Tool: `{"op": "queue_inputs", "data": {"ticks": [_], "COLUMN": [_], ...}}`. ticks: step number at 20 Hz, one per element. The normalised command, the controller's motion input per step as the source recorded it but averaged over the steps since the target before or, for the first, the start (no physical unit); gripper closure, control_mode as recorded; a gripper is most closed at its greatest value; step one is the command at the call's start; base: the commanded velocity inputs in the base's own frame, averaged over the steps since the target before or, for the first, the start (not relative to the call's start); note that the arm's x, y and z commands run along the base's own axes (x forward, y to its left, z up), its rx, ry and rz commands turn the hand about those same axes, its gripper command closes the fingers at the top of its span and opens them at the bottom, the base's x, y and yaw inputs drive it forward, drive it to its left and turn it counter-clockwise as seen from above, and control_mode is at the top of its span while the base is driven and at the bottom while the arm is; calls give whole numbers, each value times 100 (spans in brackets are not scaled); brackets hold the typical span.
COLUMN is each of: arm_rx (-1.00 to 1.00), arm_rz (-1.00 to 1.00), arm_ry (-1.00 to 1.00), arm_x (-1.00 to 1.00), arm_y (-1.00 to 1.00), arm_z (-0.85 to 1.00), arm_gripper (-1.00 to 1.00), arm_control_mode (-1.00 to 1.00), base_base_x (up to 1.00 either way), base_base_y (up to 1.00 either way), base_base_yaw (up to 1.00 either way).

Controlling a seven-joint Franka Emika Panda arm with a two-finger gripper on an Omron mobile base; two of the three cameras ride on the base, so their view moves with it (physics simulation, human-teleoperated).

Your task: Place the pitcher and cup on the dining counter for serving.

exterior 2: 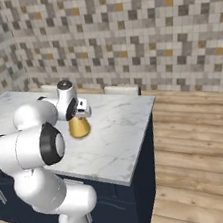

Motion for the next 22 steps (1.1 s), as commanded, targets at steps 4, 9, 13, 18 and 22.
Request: {"op": "queue_inputs", "data": {"ticks": [4,9,13,18,22], "arm_rx": [0,0,0,2,2], "arm_rz": [0,-3,-6,-12,-14], "arm_ry": [-2,-10,-9,0,0], "arm_x": [-51,-84,-100,-100,-100], "arm_y": [4,0,-3,-13,-21], "arm_z": [11,35,66,81,79], "arm_gripper": [-100,-100,-100,-100,-100], "arm_control_mode": [-100,-100,-100,-100,-100], "base_base_x": [0,0,0,0,0], "base_base_y": [0,0,0,0,0], "base_base_yaw": [0,0,0,0,0]}}
